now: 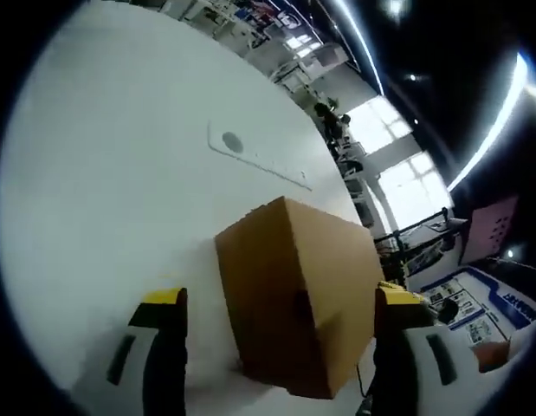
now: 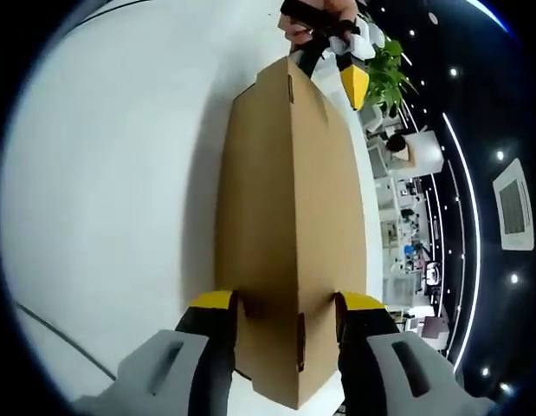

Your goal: Operate the shoe box by opening the lid, removing the specified soft item, and placing it in the target area until the item is outside and the box remains undamaged.

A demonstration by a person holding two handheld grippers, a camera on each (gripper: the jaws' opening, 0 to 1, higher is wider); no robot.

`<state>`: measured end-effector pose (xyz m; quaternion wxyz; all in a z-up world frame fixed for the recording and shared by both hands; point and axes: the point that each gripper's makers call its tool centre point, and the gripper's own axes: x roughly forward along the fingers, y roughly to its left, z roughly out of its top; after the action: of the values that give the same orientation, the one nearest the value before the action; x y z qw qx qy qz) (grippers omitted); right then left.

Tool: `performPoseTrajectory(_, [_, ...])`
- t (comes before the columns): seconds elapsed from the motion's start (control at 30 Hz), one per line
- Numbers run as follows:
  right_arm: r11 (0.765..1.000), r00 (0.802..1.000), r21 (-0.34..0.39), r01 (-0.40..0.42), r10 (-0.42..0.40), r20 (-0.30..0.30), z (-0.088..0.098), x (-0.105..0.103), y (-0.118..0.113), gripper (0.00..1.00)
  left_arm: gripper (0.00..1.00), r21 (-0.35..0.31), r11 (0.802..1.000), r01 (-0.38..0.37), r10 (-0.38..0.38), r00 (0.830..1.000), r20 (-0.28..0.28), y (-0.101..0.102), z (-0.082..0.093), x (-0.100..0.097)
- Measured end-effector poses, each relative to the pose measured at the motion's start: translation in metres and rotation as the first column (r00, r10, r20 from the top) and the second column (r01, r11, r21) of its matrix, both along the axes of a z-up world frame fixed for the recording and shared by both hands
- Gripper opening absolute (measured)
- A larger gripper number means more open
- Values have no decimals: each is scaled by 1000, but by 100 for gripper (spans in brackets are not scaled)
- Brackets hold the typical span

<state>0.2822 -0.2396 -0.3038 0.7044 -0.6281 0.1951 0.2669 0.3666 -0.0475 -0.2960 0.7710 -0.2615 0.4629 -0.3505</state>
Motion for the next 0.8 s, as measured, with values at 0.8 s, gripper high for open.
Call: performPoseTrajectory(0.8, [999,1000,-36,5,-6,-22,2,0,0,43,98,530,819,222,-504,720,477,3,59,-14])
